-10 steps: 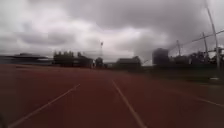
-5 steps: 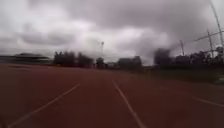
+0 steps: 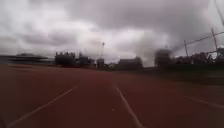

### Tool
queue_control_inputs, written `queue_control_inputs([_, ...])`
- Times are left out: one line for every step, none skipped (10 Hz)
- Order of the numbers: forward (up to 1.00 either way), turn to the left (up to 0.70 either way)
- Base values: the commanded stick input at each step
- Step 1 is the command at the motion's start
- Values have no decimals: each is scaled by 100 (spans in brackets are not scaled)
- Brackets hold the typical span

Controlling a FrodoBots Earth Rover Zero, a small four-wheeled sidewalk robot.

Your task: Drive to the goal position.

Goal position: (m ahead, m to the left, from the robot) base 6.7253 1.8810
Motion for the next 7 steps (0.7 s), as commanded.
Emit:
queue_control_inputs([70,0])
queue_control_inputs([70,0])
queue_control_inputs([70,0])
queue_control_inputs([70,0])
queue_control_inputs([70,0])
queue_control_inputs([70,0])
queue_control_inputs([70,0])
